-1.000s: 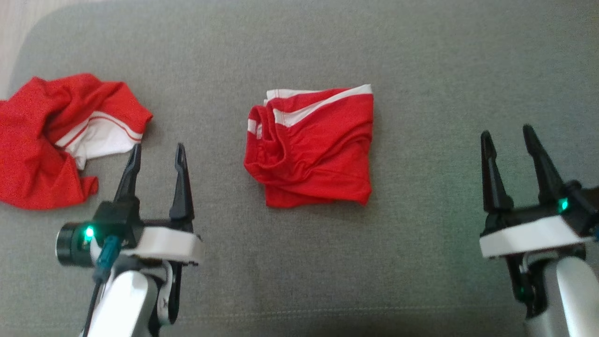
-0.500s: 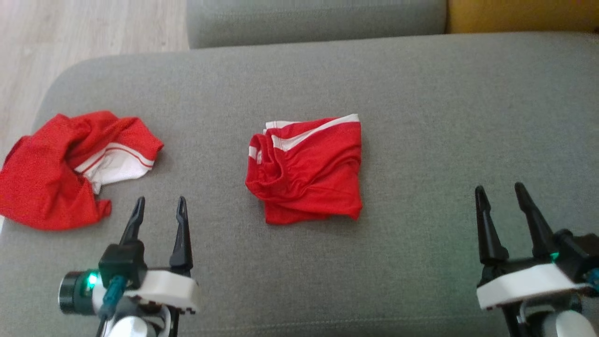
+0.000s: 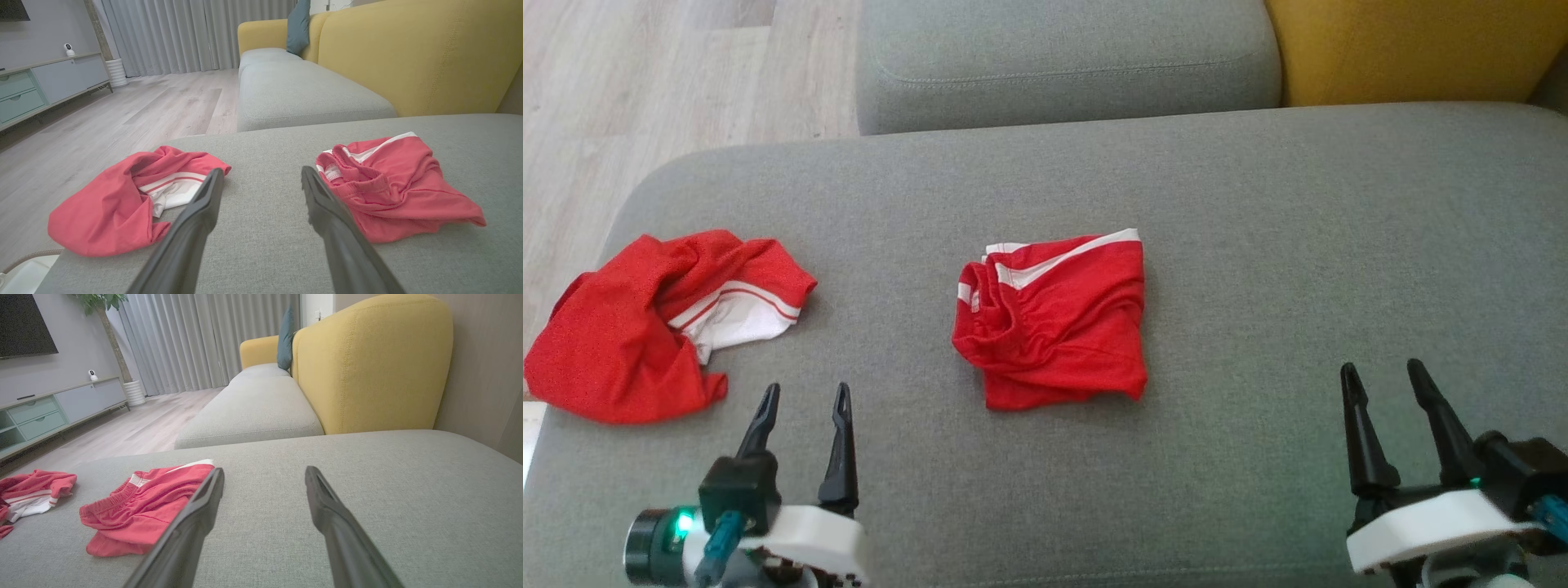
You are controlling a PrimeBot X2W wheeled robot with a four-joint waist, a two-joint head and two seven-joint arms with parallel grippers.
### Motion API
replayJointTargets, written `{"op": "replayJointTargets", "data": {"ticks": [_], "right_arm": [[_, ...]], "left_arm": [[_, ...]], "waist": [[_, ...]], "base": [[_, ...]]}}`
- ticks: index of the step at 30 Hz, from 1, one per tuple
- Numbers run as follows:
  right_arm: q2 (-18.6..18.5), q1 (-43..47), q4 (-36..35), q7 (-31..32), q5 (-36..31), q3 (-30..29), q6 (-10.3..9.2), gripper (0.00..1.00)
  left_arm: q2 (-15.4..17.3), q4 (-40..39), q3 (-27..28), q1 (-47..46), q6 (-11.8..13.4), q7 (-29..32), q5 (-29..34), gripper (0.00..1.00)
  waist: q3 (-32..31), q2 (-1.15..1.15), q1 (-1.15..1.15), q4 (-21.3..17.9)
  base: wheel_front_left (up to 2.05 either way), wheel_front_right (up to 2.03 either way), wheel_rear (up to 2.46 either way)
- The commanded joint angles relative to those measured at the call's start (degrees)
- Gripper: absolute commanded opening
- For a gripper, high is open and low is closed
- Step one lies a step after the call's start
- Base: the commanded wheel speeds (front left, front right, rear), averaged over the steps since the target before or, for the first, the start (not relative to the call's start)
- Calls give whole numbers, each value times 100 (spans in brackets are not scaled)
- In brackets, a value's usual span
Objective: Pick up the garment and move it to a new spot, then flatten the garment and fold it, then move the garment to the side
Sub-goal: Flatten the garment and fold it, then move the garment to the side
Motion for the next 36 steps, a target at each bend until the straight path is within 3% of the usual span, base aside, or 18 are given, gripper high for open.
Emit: {"op": "replayJointTargets", "data": {"ticks": [1, 19, 28, 36], "right_arm": [[-44, -105, -224, 6, 17, 136, 22, 100], [-26, -81, -217, 55, 19, 128, 22, 100], [-25, -78, -222, 101, 35, 110, 22, 100], [-25, -370, 74, 297, 126, 118, 22, 100]], "left_arm": [[127, -197, 227, -204, 41, 0, -13, 100], [166, -360, 150, -191, 168, 129, 29, 100], [225, -287, 150, -343, 70, -19, 23, 100], [163, -477, 9, -832, -11, -125, 197, 100]], "waist": [[-1, 0, 1, 1], [10, 0, 1, -14], [87, 0, 1, 66], [594, 0, 1, 513]], "base": [[0, 0, 0], [0, 0, 0], [0, 0, 0], [0, 0, 0]]}}
